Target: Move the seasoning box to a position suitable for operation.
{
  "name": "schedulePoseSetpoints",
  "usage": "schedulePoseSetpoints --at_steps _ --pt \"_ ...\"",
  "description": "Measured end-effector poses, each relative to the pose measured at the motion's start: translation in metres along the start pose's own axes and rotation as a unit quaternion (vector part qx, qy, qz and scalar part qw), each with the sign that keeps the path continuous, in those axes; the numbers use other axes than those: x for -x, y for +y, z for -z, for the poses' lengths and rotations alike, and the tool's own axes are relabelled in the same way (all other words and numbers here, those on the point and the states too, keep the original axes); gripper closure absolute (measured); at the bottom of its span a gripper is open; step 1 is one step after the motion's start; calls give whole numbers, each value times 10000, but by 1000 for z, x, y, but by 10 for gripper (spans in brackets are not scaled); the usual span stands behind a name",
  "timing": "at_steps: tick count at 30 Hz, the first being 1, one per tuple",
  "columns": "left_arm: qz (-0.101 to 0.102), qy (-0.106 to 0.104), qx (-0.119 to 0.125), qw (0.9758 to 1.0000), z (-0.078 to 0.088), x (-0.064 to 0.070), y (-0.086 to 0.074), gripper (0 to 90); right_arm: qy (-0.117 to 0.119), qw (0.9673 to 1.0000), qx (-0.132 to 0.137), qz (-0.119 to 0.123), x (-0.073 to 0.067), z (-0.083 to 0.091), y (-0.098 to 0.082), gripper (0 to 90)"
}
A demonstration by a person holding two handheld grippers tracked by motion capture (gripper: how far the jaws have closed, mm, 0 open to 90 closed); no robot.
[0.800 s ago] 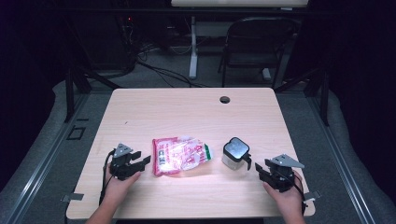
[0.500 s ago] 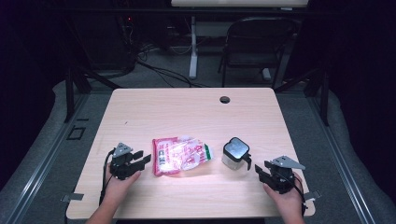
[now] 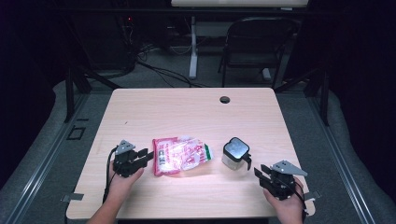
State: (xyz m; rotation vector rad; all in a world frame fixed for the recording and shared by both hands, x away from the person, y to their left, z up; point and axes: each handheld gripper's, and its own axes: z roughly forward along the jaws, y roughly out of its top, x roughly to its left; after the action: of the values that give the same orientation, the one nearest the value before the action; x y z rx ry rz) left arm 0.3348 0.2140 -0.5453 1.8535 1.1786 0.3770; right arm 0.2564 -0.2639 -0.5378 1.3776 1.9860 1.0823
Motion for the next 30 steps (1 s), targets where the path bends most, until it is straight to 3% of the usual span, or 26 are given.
schedulePoseSetpoints --at_steps 8,17,21,30 --pt "0 -47 -59 10000 -1 0 1 642 57 9999 78 -73 -1 2 1 653" --pt "-127 -33 -30 9999 6 4 -3 643 190 9998 20 40 -7 0 5 668" --pt "-161 5 30 9999 9 6 -4 633 320 9994 46 158 -17 -3 8 645" --pt "-196 -41 100 9997 11 8 -5 577 132 9995 -88 266 -20 -23 7 608"
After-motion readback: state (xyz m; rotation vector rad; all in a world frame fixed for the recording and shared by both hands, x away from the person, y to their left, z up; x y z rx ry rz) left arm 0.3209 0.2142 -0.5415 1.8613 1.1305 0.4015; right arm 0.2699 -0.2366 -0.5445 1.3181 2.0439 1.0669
